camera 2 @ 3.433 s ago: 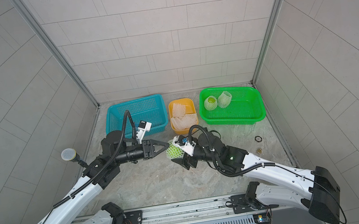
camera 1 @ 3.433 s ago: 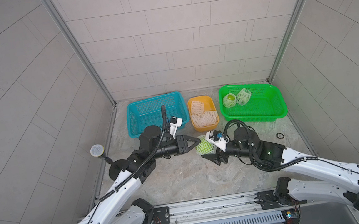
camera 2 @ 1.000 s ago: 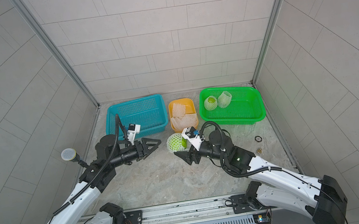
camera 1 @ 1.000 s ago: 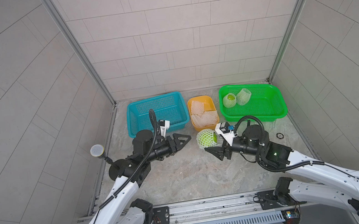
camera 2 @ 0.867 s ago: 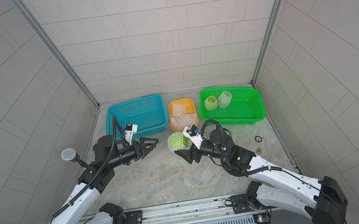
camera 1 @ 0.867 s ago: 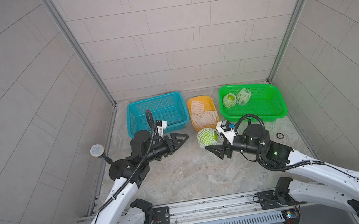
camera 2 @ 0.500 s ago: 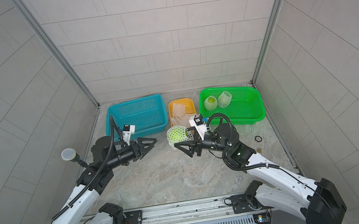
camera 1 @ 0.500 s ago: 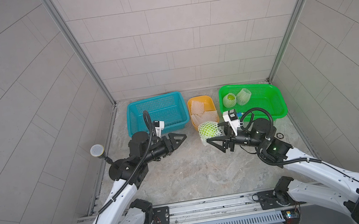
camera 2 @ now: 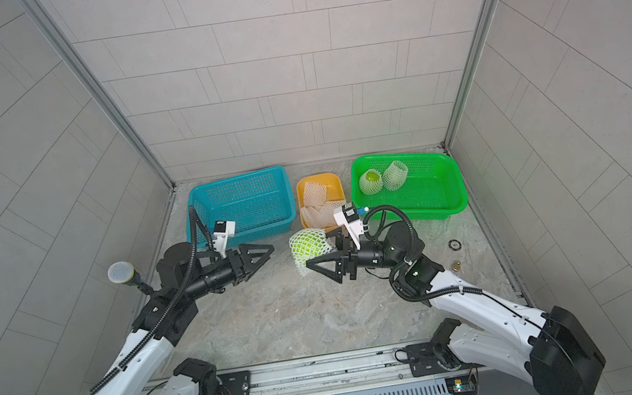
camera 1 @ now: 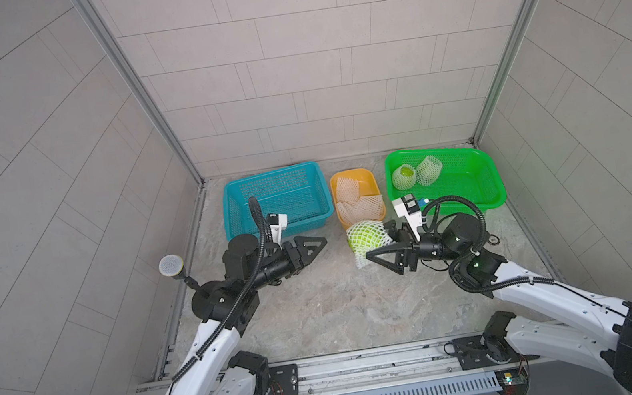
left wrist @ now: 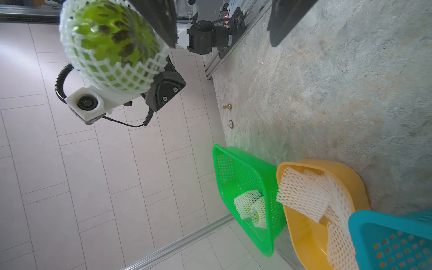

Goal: Sleeve custard apples in foam nets
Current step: Adjust the foam net on the custard apple.

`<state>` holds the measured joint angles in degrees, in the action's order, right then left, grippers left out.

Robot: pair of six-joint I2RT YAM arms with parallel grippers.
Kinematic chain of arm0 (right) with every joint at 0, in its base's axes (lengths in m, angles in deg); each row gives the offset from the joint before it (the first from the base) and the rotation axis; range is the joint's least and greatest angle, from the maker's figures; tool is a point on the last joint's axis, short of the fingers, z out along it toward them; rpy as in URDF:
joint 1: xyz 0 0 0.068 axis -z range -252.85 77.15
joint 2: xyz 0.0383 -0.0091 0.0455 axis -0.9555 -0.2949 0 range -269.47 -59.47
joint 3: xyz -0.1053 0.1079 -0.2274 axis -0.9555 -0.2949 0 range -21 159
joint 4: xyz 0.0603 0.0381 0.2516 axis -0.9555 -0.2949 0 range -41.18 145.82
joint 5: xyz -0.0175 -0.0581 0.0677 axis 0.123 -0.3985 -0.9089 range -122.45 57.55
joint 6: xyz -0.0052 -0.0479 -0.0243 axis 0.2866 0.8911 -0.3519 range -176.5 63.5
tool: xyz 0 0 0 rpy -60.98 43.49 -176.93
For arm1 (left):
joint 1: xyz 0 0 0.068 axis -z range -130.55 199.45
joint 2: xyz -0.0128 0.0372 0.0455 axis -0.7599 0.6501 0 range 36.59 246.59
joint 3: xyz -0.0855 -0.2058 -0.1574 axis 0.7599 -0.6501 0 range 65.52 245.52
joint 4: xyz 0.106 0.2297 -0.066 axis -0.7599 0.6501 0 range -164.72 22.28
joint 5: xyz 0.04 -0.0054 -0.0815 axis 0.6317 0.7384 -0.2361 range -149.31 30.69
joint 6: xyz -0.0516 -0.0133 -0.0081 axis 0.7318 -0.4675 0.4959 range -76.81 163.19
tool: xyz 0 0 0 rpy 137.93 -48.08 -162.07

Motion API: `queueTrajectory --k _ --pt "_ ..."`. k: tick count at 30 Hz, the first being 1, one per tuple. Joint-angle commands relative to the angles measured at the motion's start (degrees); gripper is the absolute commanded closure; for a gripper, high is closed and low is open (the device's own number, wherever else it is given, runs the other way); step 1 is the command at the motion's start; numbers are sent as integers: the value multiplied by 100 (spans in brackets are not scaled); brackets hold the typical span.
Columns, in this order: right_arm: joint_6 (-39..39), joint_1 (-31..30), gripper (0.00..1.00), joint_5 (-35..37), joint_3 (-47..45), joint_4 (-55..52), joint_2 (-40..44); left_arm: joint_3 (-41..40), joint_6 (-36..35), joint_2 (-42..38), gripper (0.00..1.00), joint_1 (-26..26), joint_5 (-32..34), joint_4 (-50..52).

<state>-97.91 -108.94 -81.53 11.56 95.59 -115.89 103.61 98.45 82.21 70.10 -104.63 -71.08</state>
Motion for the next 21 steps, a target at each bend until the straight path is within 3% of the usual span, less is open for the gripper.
queueTrajectory --k 1,4,7,15,21 --pt "68 4 19 -33 48 51 68 -33 153 -72 41 -33 -242 -618" --pt "329 6 19 153 97 -340 117 -132 477 -71 46 -20 -346 -1154" --pt "1110 6 19 685 196 -1373 258 -181 815 -73 47 14 -474 -1686" --pt "2446 -311 19 1772 471 -2588 445 67 817 271 32 423 -555 -1813" --pt "2779 -475 19 2110 526 -2676 478 179 600 520 27 819 -464 -1607"
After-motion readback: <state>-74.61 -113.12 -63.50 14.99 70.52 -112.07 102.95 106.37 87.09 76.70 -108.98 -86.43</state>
